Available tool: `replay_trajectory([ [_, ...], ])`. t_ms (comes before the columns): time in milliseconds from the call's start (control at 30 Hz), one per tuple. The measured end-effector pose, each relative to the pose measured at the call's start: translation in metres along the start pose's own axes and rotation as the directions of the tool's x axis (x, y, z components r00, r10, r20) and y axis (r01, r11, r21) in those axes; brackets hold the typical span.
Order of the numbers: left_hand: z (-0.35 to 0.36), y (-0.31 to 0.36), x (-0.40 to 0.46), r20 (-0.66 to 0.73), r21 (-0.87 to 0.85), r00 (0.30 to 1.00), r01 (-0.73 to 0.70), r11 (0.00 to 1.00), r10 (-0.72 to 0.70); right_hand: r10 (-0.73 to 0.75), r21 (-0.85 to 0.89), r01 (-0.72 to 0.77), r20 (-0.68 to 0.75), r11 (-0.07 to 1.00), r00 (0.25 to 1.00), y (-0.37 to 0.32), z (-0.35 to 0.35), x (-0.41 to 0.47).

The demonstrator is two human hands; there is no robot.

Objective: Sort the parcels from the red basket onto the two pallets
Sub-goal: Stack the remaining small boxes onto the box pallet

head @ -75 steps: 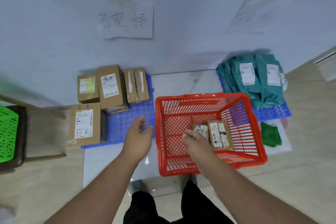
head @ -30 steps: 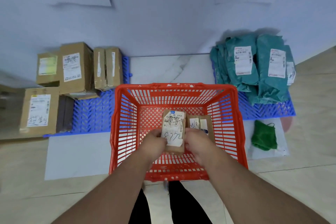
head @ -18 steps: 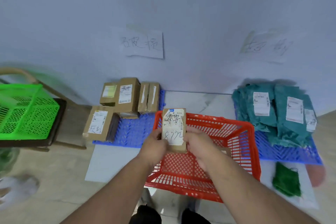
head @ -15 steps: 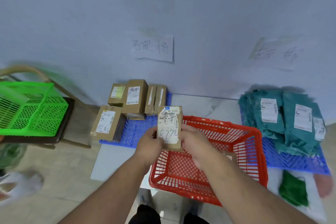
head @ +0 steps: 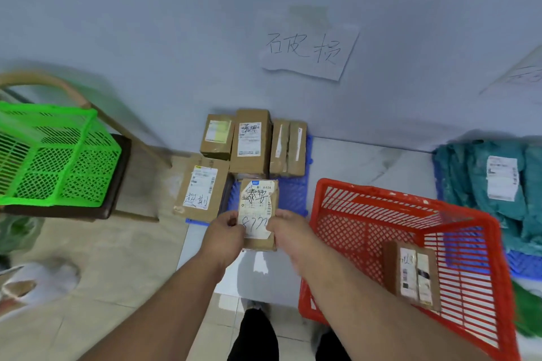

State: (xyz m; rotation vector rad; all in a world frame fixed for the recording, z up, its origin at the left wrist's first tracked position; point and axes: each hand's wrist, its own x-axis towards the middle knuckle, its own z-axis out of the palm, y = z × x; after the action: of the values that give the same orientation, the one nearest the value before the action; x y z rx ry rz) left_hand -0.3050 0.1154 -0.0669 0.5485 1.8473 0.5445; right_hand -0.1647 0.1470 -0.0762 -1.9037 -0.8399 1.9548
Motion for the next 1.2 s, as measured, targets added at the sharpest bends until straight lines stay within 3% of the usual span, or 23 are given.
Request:
replay_trajectory([
  [333,0.001,-0.027,0.11,0.091,0.121,0.995,0.037,0.992,-0.049,0.133,0.028,-0.131,-0.093,0.991,0.987,0.024,0.044,0.108],
  [567,0.012,-0.043,0.151,0.107,0.13,0.989,0.087,0.988,-0.101,0.135,-0.007,-0.137,-0.099,0.991,0.986,0.037,0.054,0.145],
  [1200,0.008,-0.04,0.143,0.169,0.143,0.978,0.102,0.984,-0.126,0.143,0.065,-0.142,-0.007,0.988,0.99,0.033,0.05,0.141],
])
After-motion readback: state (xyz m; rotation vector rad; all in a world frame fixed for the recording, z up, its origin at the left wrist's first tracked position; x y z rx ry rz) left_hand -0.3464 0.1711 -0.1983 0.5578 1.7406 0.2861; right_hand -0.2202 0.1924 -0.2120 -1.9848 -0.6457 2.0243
